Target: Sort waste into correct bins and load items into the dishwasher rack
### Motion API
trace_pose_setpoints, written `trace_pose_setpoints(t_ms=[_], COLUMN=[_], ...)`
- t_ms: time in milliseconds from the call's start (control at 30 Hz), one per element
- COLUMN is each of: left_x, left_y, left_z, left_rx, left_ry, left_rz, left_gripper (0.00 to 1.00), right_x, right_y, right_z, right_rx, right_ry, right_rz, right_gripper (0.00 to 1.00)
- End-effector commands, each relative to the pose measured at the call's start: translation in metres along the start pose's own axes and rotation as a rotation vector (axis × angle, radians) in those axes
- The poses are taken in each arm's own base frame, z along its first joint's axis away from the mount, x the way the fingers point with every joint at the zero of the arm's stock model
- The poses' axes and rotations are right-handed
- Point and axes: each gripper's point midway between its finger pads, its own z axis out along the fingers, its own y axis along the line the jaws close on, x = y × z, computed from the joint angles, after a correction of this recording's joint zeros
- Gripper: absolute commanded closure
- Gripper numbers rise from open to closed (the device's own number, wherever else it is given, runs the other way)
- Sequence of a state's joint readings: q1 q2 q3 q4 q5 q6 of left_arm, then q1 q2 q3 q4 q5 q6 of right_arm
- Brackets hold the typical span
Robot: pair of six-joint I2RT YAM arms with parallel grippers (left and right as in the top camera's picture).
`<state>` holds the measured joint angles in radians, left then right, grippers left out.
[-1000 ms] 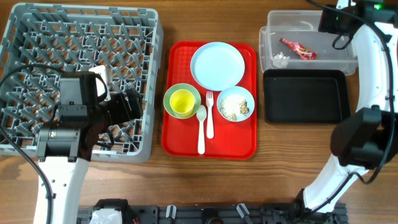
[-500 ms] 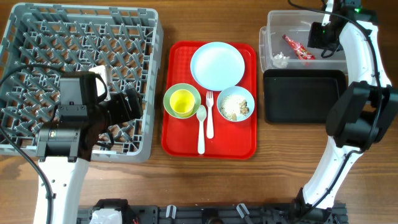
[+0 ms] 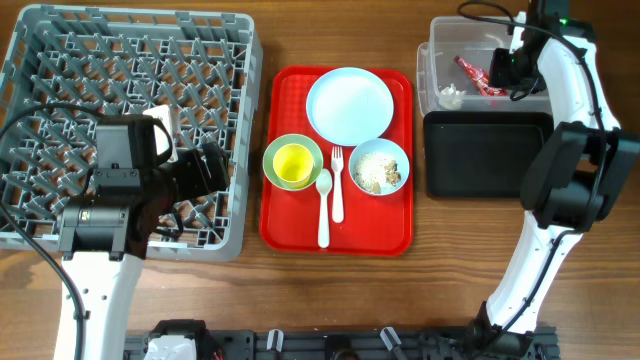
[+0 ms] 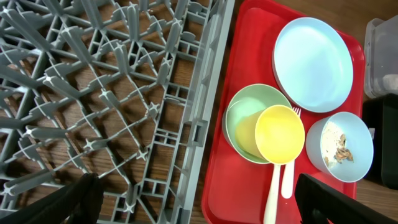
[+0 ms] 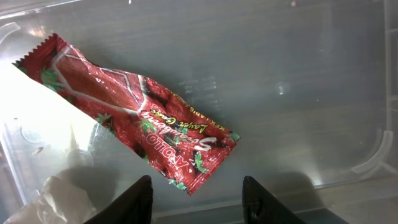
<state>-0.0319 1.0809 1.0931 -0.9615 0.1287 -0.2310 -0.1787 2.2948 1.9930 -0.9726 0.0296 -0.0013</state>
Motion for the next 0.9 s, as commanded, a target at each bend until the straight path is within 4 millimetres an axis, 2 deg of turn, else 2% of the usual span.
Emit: trace_pose_setpoints(t_ms=[0, 367, 700, 867], left_x=[-0.005, -0.005, -0.005, -0.005], left_y=[-0.005, -0.005, -0.006, -0.006], left_z=[-0.004, -0.004, -0.004, -0.004], left_rx=[0.02, 0.02, 0.02, 0.02], left_ry=[-0.012, -0.012, -0.013, -0.013], left_rz=[-0.007, -0.007, -0.006, -0.007], left_gripper=[0.0, 0.0, 0.0, 0.0], right_x=[0.004, 0.026, 0.031, 0.036], right_y=[-0.001, -0.001, -0.003, -0.014], right_z=[0.005, 0.002, -0.01, -0.018], right_rx=[0.0, 0.0, 0.001, 0.001], right_ry=[0.022, 0.113, 0.124, 0.144], right_rz=[0.013, 0.01, 0.002, -0.04], right_gripper=[0.5, 0.55, 0.55, 0.54])
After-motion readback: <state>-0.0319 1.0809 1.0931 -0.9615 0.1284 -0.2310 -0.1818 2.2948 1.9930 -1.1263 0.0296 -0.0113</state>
